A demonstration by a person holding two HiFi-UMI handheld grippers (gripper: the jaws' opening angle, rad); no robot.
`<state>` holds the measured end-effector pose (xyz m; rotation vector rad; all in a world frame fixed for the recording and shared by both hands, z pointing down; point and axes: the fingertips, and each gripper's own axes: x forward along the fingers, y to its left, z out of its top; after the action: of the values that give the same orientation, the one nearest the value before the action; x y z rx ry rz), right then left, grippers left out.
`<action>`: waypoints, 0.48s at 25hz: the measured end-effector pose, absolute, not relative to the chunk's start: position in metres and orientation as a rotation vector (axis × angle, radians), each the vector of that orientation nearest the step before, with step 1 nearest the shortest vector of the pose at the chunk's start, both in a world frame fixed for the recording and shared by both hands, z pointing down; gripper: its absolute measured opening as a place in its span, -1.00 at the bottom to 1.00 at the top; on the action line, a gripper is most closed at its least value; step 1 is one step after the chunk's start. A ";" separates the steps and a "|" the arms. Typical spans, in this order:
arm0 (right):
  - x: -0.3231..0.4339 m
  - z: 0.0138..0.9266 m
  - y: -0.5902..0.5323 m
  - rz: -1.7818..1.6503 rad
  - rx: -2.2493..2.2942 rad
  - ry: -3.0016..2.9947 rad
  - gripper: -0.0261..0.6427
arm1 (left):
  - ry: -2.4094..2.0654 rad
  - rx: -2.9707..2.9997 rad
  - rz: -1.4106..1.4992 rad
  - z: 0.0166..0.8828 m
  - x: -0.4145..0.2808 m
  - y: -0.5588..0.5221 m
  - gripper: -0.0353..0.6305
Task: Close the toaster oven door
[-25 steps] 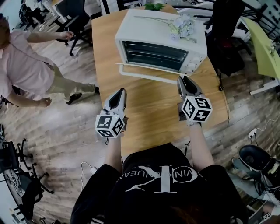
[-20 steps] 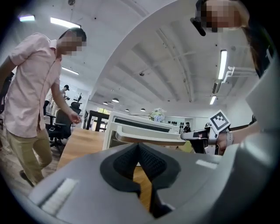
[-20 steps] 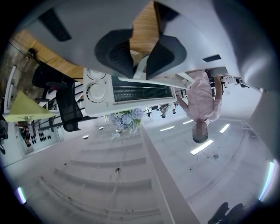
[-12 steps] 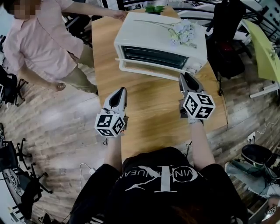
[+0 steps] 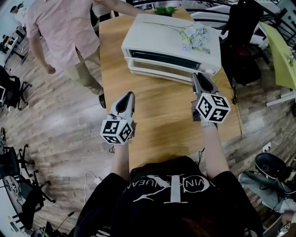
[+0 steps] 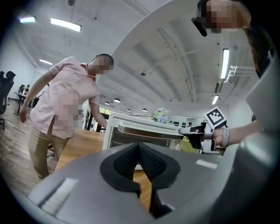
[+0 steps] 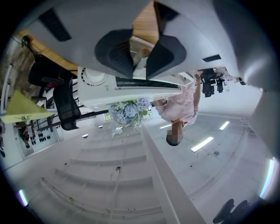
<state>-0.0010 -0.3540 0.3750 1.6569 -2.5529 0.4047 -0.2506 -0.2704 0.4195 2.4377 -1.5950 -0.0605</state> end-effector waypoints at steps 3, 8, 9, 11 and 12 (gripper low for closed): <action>0.001 0.373 -0.361 0.395 1.657 -2.552 -0.69 | -1.606 2.426 -0.058 0.421 -0.253 -0.271 -0.87; 0.002 0.369 -0.370 0.378 1.663 -2.551 -0.69 | -1.613 2.413 -0.058 0.423 -0.254 -0.271 -0.87; 0.002 0.368 -0.372 0.376 1.663 -2.551 -0.69 | -1.614 2.411 -0.057 0.423 -0.254 -0.271 -0.87; 0.001 0.366 -0.374 0.371 1.664 -2.548 -0.69 | -1.616 2.408 -0.055 0.423 -0.255 -0.270 -0.87; 0.001 0.366 -0.375 0.368 1.664 -2.546 -0.69 | -1.618 2.406 -0.054 0.424 -0.256 -0.269 -0.87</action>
<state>0.0014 -0.3747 0.3656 1.6642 -2.5462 0.3683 -0.2562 -0.2693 0.4236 2.4060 -1.6176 -0.0542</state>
